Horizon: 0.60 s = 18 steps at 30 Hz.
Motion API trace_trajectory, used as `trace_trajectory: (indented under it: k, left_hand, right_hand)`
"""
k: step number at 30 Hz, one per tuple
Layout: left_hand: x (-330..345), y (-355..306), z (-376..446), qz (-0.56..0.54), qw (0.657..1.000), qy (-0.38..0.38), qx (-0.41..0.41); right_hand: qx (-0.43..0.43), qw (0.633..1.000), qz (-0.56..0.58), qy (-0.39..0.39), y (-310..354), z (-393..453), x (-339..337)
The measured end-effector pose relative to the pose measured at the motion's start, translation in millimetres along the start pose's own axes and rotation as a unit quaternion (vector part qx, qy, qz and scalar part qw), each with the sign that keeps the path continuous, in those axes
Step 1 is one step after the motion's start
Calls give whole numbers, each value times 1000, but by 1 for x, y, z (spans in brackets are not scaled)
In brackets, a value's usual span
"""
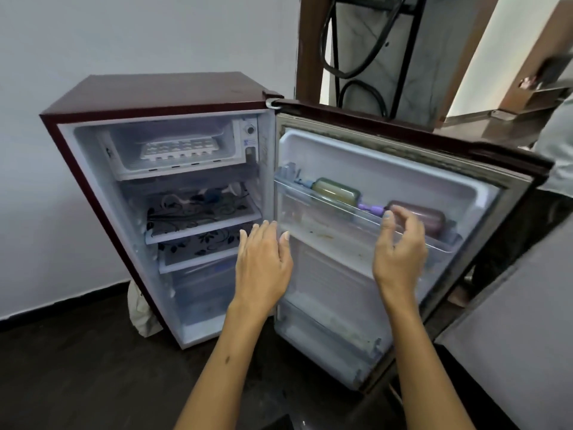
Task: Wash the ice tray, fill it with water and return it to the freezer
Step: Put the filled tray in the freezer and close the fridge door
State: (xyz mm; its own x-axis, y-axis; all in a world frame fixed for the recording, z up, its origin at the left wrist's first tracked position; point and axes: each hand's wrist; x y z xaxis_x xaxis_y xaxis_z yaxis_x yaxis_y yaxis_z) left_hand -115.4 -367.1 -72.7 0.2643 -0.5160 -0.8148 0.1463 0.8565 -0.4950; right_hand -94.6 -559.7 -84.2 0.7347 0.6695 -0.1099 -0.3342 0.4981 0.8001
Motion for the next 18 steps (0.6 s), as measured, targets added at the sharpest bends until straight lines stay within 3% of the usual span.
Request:
trace_trajectory:
  k: [6, 9, 13, 18]
  left_hand:
    - [29, -82, -2, -42, 998, -10, 42]
    - [44, -128, -3, -58, 995, -9, 81]
    - [68, -176, -5, -65, 991, -1, 121]
    - [89, -209, -14, -67, 989, -6, 130]
  right_hand:
    - [29, 992, -11, -123, -44, 64, -68]
    - [93, 985, 9, -143, -66, 96, -89]
    - [163, 976, 84, -117, -91, 133, -104]
    - [234, 962, 142, -19, -102, 150, -112]
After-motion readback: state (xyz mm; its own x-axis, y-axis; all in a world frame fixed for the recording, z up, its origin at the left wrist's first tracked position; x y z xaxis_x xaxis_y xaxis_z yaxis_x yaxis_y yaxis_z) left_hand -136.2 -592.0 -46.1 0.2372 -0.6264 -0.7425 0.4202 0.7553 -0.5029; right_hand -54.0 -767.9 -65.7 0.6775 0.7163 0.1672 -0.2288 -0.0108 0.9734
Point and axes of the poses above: each hand's wrist, its own z-axis towards the middle knuckle, its own x-axis out of the palm, y = z × x, and after that the axes turned 8 degrees about z, right-handed
